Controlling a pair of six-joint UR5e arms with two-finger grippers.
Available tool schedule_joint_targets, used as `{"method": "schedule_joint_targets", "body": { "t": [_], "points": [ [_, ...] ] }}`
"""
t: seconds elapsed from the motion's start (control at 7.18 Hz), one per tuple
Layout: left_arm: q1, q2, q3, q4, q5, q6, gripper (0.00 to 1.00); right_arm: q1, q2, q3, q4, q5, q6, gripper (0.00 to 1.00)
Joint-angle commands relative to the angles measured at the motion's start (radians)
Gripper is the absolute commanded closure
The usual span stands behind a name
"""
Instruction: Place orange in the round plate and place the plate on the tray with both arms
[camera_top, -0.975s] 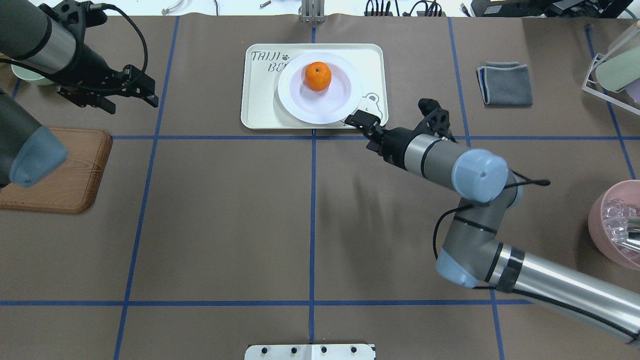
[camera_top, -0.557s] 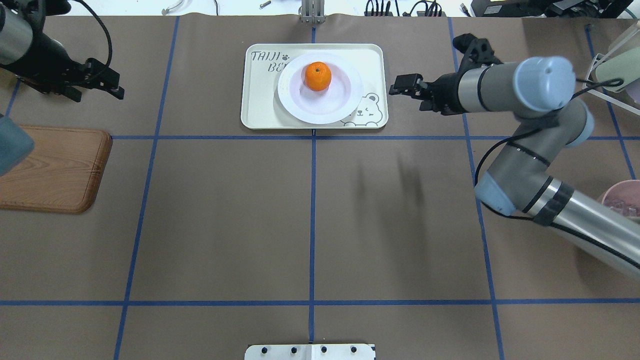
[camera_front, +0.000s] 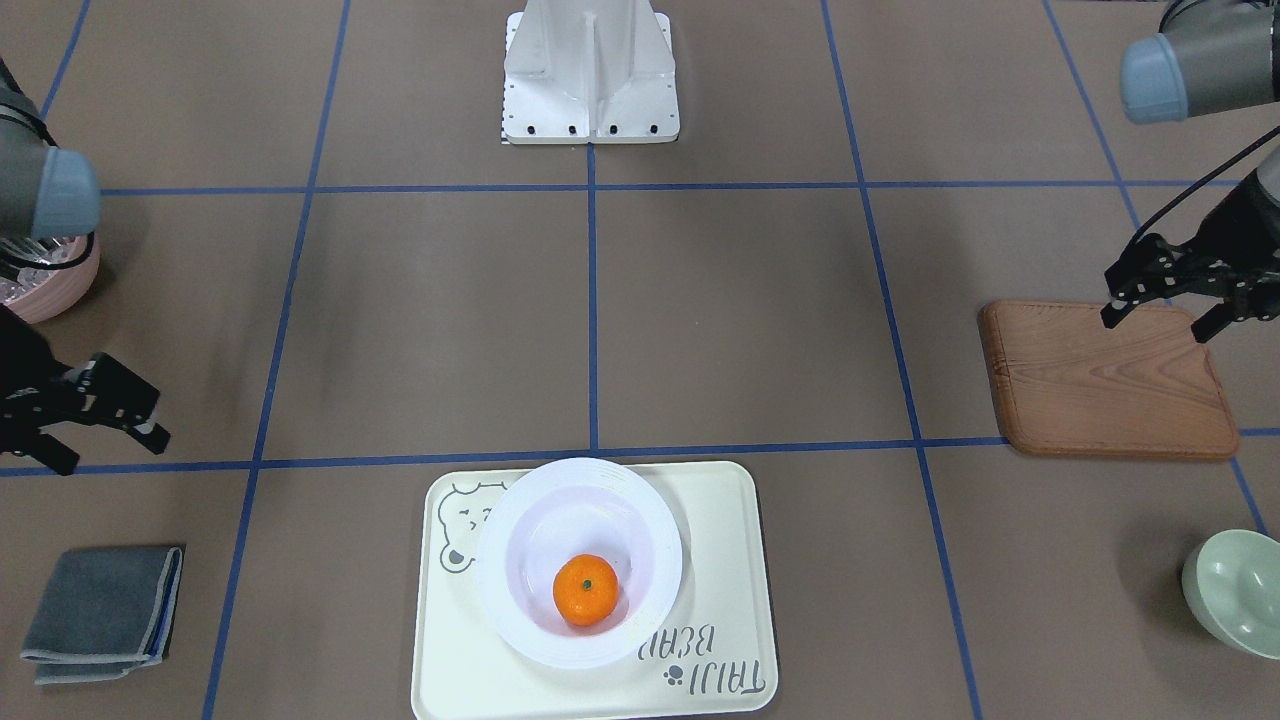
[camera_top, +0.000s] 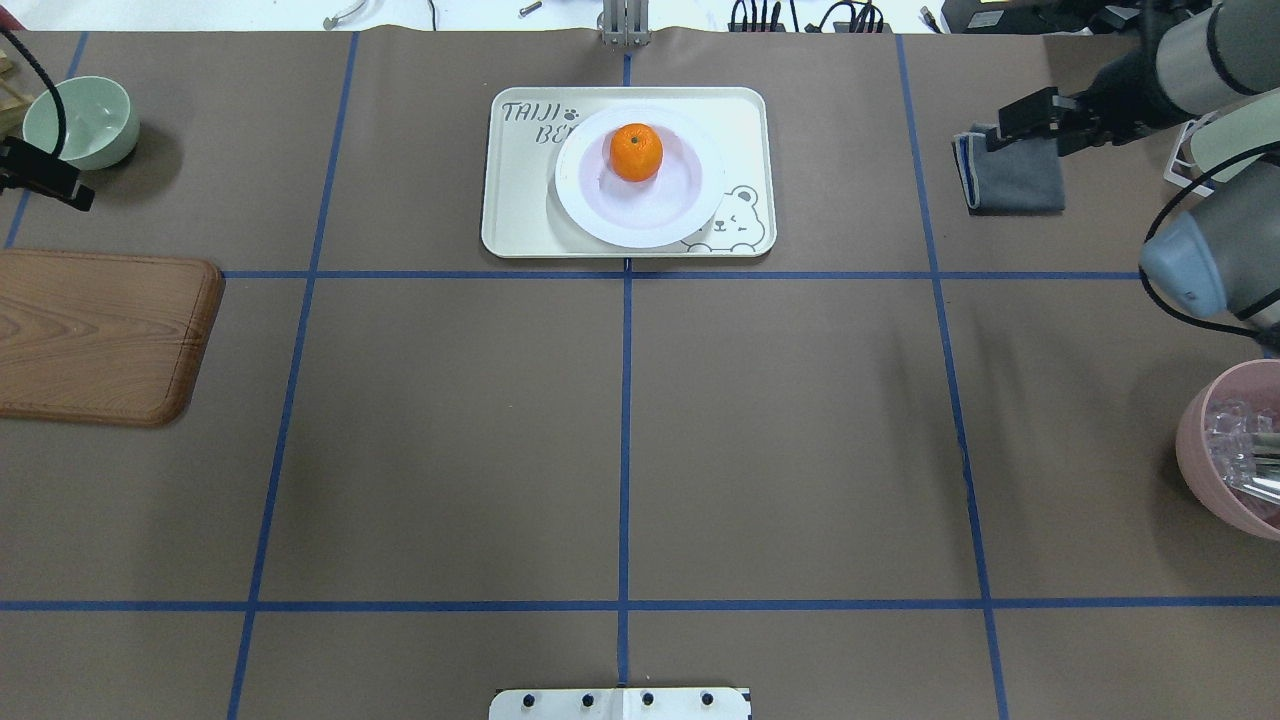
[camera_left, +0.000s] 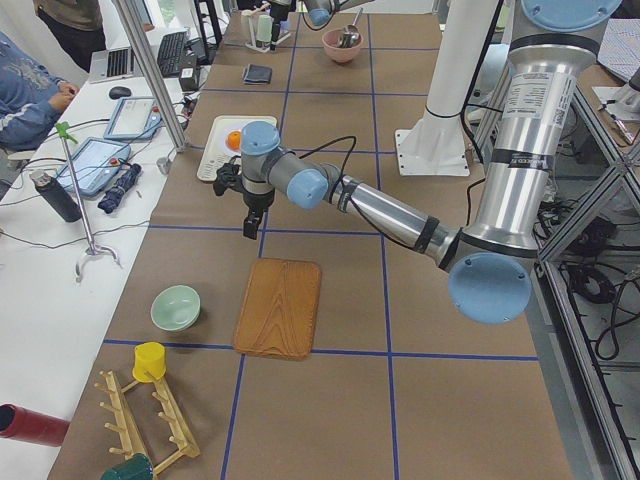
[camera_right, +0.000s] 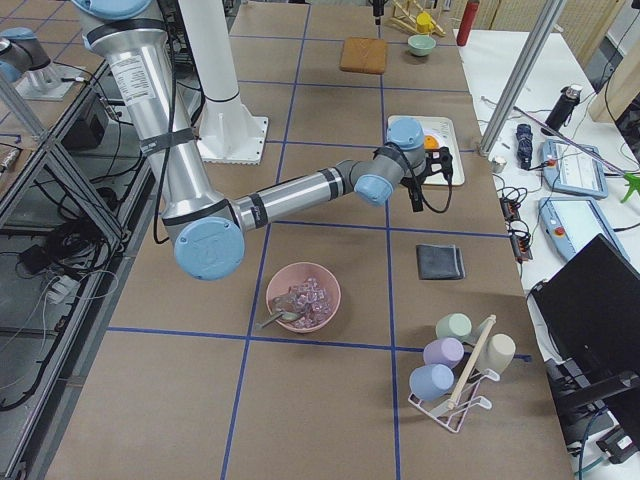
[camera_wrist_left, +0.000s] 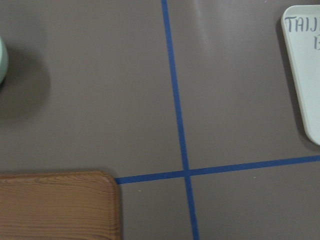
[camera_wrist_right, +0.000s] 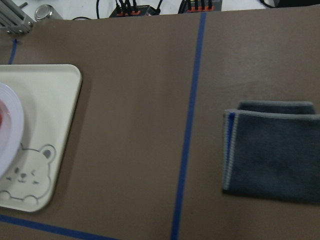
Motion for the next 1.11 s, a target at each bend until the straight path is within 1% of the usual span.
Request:
{"method": "schedule_joint_targets", "body": {
  "t": [0.0,0.14,0.28,0.42,0.56,0.7,0.84,0.97],
  "points": [
    [-0.075,0.054,0.008,0.046,0.001,0.21,0.02,0.138,-0.062,0.02,-0.219,0.041,-0.376,0.0],
    [-0.13,0.06,0.007,0.121,0.025,0.352,0.02,0.215,-0.079,0.023,-0.334,0.057,-0.569,0.0],
    [-0.144,0.063,0.016,0.202,0.063,0.49,0.02,0.258,-0.096,0.031,-0.437,0.057,-0.697,0.0],
    [-0.17,0.063,0.062,0.241,0.056,0.561,0.02,0.302,-0.108,0.034,-0.519,0.055,-0.799,0.0],
    [-0.187,0.066,0.094,0.243,0.05,0.571,0.02,0.339,-0.11,0.034,-0.603,0.051,-0.903,0.0],
    [-0.209,0.073,0.149,0.243,0.042,0.568,0.02,0.352,-0.114,0.052,-0.663,0.045,-0.939,0.0],
    [-0.23,0.07,0.181,0.244,-0.034,0.561,0.02,0.35,-0.142,0.085,-0.678,0.043,-0.94,0.0],
    [-0.232,0.073,0.18,0.264,-0.065,0.545,0.02,0.35,-0.157,0.095,-0.678,0.045,-0.94,0.0]
  ]
}}
